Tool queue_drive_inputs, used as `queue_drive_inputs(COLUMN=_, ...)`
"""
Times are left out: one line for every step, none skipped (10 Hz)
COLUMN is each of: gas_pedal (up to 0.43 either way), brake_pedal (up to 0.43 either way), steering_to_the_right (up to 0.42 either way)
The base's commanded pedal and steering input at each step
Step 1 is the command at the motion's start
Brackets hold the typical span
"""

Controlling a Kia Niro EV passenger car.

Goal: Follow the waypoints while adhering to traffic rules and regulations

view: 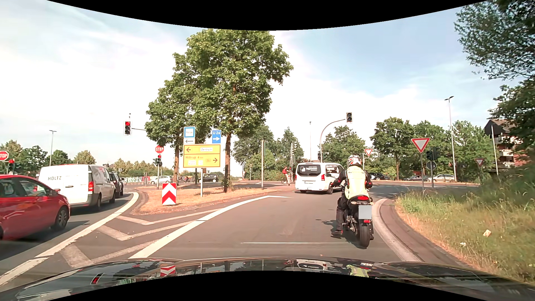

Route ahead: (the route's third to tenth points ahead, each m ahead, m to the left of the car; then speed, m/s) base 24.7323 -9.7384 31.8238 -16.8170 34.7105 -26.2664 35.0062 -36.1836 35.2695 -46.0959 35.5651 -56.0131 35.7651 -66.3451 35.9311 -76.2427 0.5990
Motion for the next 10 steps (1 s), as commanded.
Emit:
queue_drive_inputs(gas_pedal=0.138, brake_pedal=0.000, steering_to_the_right=0.064)
queue_drive_inputs(gas_pedal=0.138, brake_pedal=0.000, steering_to_the_right=0.064)
queue_drive_inputs(gas_pedal=0.138, brake_pedal=0.000, steering_to_the_right=0.064)
queue_drive_inputs(gas_pedal=0.138, brake_pedal=0.000, steering_to_the_right=0.064)
queue_drive_inputs(gas_pedal=0.138, brake_pedal=0.000, steering_to_the_right=0.064)
queue_drive_inputs(gas_pedal=0.169, brake_pedal=0.000, steering_to_the_right=0.064)
queue_drive_inputs(gas_pedal=0.177, brake_pedal=0.000, steering_to_the_right=0.064)
queue_drive_inputs(gas_pedal=0.197, brake_pedal=0.000, steering_to_the_right=0.064)
queue_drive_inputs(gas_pedal=0.197, brake_pedal=0.000, steering_to_the_right=0.064)
queue_drive_inputs(gas_pedal=0.209, brake_pedal=0.000, steering_to_the_right=0.064)
